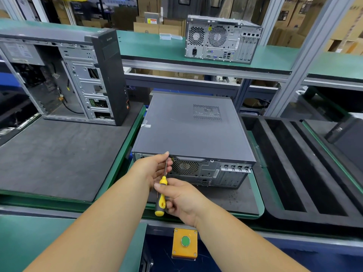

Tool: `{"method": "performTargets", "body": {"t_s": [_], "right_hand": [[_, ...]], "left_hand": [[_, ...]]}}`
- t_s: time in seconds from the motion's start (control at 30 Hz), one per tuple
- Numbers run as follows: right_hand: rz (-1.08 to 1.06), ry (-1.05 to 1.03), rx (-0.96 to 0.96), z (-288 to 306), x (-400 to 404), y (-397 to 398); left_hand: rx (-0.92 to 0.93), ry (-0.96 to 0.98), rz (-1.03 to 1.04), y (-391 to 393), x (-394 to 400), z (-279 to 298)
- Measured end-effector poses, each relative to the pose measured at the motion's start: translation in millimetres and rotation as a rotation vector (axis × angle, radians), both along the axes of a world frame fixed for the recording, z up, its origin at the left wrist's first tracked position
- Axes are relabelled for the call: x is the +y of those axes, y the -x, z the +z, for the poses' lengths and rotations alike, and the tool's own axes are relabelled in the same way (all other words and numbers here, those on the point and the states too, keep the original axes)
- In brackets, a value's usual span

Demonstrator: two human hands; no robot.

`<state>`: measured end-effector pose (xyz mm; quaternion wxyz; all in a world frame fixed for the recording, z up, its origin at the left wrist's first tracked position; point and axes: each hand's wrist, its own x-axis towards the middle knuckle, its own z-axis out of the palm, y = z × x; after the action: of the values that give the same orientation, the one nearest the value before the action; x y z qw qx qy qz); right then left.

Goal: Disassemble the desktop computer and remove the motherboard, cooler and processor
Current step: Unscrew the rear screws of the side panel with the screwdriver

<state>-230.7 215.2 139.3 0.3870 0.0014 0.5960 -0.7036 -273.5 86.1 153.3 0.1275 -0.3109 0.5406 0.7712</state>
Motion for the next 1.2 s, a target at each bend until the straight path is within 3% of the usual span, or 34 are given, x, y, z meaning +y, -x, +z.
{"method": "performTargets", "body": {"t_s": [0.43,0.6,0.77,0.87,1.03,1.2], "right_hand": [[0.052,-0.045,0.06,-0.3,5.2,-2.2],[0.085,-0.257,0.24,-7.3,11.6,-2.8],[0.101,-0.357,0.304,-5.9,13.5,-3.4],[0.005,-0.385,0.272,-1.5,10.7,-2.9],[-0.094,-0.474,0.549,-3.5,16.4,-3.1],[-0.119,-0.495,0.638,-13.7,35.5,1.2]], "left_hand": [[0.047,0.029,0.026,-6.3,-4.5,-11.5],[0.08,0.015,0.129,-20.6,-16.6,-25.1],[0.067,-0.009,0.255,-36.2,-27.0,-29.5],[0.069,0.003,0.152,-48.8,-23.5,-29.0],[0.062,0.09,-0.072,-65.7,-5.3,-25.9],[0.073,0.11,-0.166,-70.4,21.0,-23.7]]}}
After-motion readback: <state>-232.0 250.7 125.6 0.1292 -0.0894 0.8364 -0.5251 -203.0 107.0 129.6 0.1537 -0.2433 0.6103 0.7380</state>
